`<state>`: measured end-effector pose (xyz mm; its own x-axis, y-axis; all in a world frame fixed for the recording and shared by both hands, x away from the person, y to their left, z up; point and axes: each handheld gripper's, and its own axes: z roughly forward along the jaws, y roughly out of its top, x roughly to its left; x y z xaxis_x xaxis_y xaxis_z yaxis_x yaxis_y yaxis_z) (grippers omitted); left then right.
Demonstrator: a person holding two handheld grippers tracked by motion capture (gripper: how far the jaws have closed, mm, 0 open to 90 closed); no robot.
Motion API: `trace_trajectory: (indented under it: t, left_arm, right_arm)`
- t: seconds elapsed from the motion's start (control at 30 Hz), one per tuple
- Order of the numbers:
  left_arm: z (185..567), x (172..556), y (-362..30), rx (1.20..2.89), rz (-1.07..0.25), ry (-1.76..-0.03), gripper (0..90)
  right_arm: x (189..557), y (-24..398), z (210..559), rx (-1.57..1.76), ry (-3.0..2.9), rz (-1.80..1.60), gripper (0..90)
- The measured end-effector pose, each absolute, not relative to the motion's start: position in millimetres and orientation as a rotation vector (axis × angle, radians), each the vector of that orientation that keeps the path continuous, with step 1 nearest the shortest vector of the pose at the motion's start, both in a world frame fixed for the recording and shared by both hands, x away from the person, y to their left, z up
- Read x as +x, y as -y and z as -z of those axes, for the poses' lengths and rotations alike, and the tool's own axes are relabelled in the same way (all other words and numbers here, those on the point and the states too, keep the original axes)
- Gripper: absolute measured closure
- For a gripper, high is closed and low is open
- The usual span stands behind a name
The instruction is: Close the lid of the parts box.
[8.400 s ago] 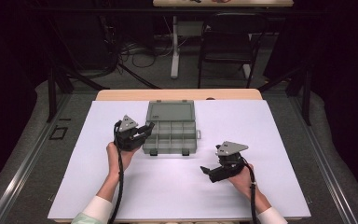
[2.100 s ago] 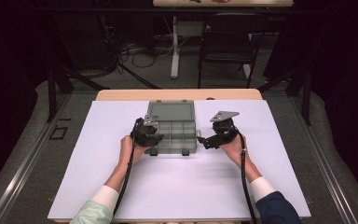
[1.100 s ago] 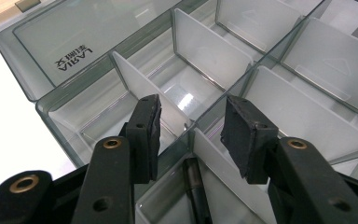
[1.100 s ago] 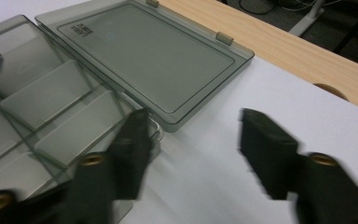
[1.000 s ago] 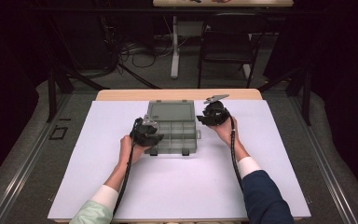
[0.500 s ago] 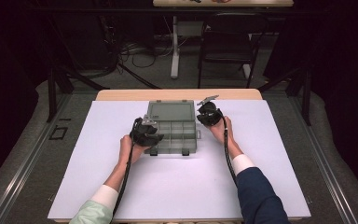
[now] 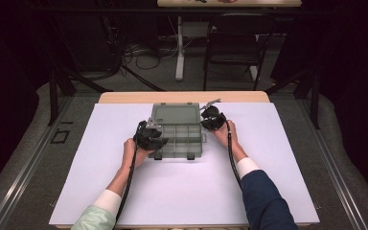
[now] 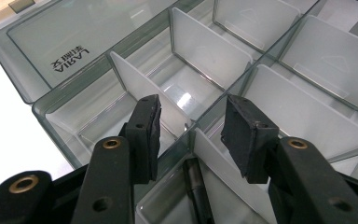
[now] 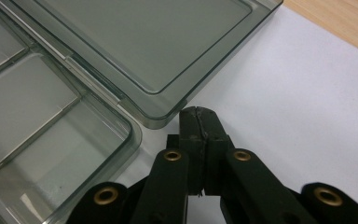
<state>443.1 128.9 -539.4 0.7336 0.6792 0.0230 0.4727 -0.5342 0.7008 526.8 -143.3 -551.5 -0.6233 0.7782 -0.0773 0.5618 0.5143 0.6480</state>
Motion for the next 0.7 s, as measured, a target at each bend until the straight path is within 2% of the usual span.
trace_trajectory:
  t: [0.7]
  left_arm:
    - [540.4,444.9,-129.4,2.251,-0.384,-0.832,57.0]
  right_arm:
    - [533.7,146.3,554.6,1.191,-2.358,-0.919,90.0]
